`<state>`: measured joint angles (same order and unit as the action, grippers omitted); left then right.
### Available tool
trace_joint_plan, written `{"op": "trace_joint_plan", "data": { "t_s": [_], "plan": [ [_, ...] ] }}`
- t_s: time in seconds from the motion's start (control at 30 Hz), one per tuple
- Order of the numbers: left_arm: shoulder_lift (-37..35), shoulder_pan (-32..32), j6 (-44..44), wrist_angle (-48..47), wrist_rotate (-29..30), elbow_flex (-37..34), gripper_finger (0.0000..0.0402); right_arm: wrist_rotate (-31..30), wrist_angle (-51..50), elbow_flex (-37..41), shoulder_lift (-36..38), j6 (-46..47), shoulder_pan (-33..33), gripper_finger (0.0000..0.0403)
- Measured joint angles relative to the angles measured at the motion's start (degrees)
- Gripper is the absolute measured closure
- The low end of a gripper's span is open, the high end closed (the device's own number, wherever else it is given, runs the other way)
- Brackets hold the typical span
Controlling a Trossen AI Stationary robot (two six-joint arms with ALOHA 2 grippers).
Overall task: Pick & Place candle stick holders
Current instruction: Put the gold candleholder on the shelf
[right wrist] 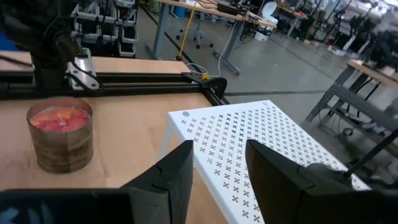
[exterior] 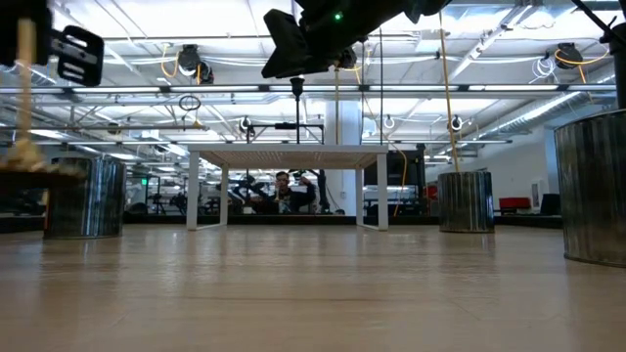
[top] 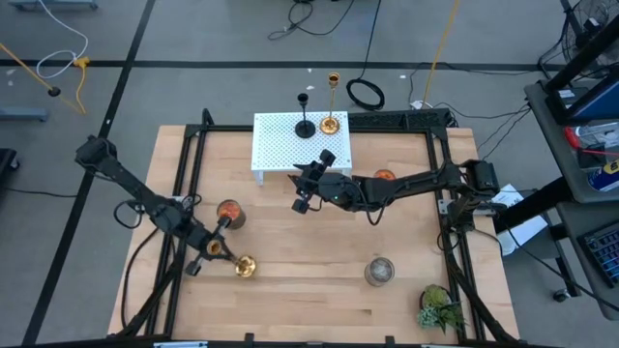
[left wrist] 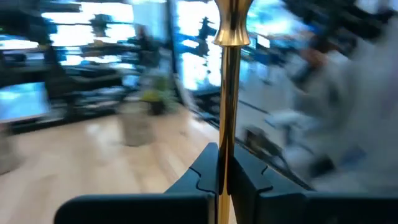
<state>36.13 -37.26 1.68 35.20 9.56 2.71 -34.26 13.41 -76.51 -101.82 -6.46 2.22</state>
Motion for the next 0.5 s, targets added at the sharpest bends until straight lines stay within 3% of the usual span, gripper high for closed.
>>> {"op": "trace_joint_plan", "data": {
  "t_s": [0.2, 0.37, 0.5],
  "plan": [
    [1.4, 0.1, 1.2, -2.2, 12.1, 5.5, 0.0386, 0.0, -1.8, 0.0, 1.2, -3.7, 3.0, 0.0257],
    [3.3, 2.0, 6.0, -3.6, 19.6, 13.7, 0.0386, 0.0, -11.6, 0.0, 4.3, -1.5, 7.6, 0.0257],
    [4.4, 6.0, 3.4, -9.9, 24.6, 21.5, 0.0383, 0.0, -18.7, 0.0, 7.4, 2.7, 11.5, 0.0257]
  ]
}}
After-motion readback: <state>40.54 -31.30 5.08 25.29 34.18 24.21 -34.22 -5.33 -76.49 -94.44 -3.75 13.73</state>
